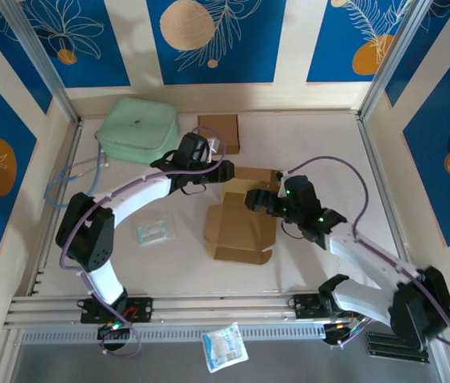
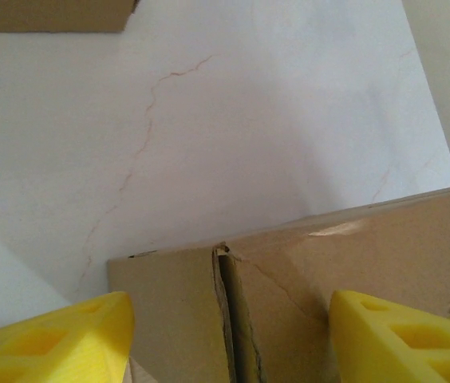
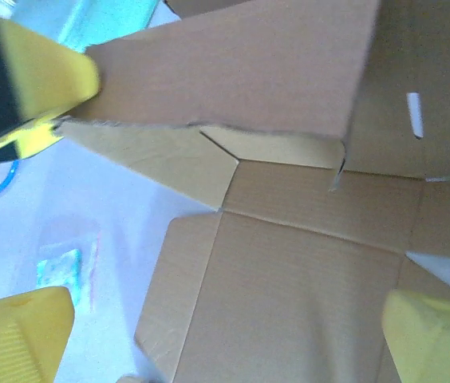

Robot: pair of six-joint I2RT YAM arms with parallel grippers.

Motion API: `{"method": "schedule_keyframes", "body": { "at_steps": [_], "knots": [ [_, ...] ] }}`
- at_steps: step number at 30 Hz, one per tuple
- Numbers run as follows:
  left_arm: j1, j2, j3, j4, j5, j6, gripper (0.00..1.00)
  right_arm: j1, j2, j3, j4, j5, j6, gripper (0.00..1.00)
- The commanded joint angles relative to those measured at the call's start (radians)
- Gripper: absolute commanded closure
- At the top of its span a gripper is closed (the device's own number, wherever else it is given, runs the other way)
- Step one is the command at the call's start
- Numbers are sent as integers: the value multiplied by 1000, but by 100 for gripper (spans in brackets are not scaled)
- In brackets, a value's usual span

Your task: Fold the paper box

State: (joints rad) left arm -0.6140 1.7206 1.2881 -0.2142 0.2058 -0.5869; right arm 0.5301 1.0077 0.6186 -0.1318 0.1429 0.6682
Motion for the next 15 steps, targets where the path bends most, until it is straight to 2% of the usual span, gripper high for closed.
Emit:
{"method": "schedule_keyframes", "body": {
  "at_steps": [1, 4, 6, 10, 12, 15],
  "knots": [
    [-13, -76, 28, -58, -55, 30, 33, 4, -131, 10, -219, 63, -14, 2],
    [-33, -148, 16, -87, -123, 53, 33, -3, -234, 33, -311, 213, -26, 2],
    [-59, -201, -4, -100, -180, 61, 33, -31, -252, 33, -299, 262, -80, 2],
    [-167, -279, -50, -97, -309, 73, 34, -135, -147, 43, -228, 197, -162, 3],
    [-239, -282, -53, -106, -374, 80, 38, -157, -74, 52, -191, 189, -193, 5],
    [-354, -243, -61, -93, -450, 90, 46, -173, 48, 67, -117, 167, -244, 18]
  ]
}}
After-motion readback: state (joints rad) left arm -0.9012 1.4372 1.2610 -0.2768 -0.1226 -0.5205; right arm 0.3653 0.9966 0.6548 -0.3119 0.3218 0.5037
